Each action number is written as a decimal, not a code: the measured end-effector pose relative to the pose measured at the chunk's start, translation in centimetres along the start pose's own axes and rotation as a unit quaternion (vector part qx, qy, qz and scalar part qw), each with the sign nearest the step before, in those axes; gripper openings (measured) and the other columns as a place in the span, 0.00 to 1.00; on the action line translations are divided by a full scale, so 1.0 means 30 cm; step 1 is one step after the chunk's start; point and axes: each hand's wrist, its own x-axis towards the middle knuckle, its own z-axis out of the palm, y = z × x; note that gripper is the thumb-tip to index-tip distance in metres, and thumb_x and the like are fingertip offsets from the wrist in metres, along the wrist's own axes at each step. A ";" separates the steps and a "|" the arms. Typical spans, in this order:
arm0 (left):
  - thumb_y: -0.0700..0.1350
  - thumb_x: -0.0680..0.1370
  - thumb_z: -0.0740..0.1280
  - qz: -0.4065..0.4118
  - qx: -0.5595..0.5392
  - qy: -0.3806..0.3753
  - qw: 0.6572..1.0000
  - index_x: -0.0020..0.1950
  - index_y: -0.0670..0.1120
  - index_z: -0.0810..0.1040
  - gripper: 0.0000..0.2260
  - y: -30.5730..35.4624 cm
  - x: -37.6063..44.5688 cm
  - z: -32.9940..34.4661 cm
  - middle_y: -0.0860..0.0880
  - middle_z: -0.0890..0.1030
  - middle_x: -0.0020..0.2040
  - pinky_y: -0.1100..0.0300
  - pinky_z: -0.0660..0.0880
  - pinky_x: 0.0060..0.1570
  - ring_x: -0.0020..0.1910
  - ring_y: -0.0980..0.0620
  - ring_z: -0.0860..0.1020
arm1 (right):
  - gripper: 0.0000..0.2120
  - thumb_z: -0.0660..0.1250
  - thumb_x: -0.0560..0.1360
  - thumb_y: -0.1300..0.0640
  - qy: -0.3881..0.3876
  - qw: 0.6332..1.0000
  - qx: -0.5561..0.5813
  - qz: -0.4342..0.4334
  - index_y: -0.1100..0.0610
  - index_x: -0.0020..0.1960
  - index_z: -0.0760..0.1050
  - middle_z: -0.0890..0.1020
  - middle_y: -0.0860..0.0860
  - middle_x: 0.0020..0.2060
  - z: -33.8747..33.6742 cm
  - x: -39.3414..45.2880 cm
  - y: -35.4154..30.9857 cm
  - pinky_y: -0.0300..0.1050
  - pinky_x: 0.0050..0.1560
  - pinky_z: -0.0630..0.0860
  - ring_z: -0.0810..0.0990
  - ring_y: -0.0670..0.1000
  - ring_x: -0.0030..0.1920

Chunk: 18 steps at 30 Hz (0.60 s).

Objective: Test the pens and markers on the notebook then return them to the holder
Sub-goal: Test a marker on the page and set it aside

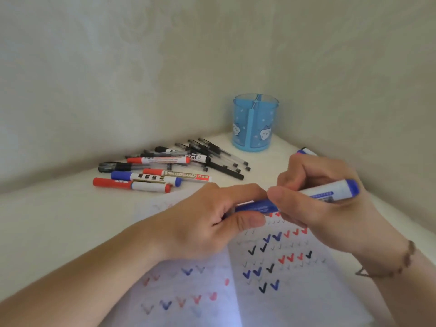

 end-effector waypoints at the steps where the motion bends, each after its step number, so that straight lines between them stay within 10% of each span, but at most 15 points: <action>1: 0.56 0.80 0.60 -0.008 -0.009 0.004 1.000 0.53 0.63 0.73 0.05 -0.003 0.000 -0.001 0.52 0.71 0.27 0.67 0.59 0.27 0.24 0.56 0.65 | 0.13 0.74 0.68 0.48 0.006 1.000 0.004 0.000 0.47 0.30 0.73 0.72 0.49 0.22 -0.004 0.001 0.002 0.50 0.20 0.62 0.65 0.56 0.21; 5: 0.60 0.79 0.58 -0.050 -0.023 0.017 0.998 0.61 0.55 0.72 0.15 -0.025 -0.014 -0.006 0.53 0.69 0.28 0.66 0.62 0.31 0.27 0.57 0.65 | 0.09 0.74 0.67 0.47 0.027 0.995 0.096 -0.005 0.52 0.36 0.81 0.76 0.52 0.22 -0.045 0.010 -0.011 0.42 0.24 0.65 0.70 0.53 0.19; 8: 0.42 0.79 0.54 -0.051 -0.028 0.044 0.997 0.58 0.60 0.67 0.14 -0.044 -0.018 -0.004 0.54 0.70 0.38 0.54 0.69 0.42 0.39 0.51 0.70 | 0.18 0.68 0.70 0.43 0.002 0.982 0.188 0.034 0.57 0.43 0.84 0.82 0.57 0.27 -0.108 0.025 -0.076 0.35 0.25 0.69 0.79 0.57 0.24; 18: 0.37 0.78 0.68 -0.038 0.047 0.025 0.998 0.64 0.61 0.67 0.23 -0.068 -0.006 0.019 0.60 0.81 0.52 0.71 0.72 0.52 0.49 0.61 0.79 | 0.17 0.76 0.60 0.49 0.040 0.981 -0.023 0.186 0.58 0.27 0.72 0.74 0.55 0.20 -0.034 -0.219 0.004 0.39 0.24 0.65 0.68 0.51 0.20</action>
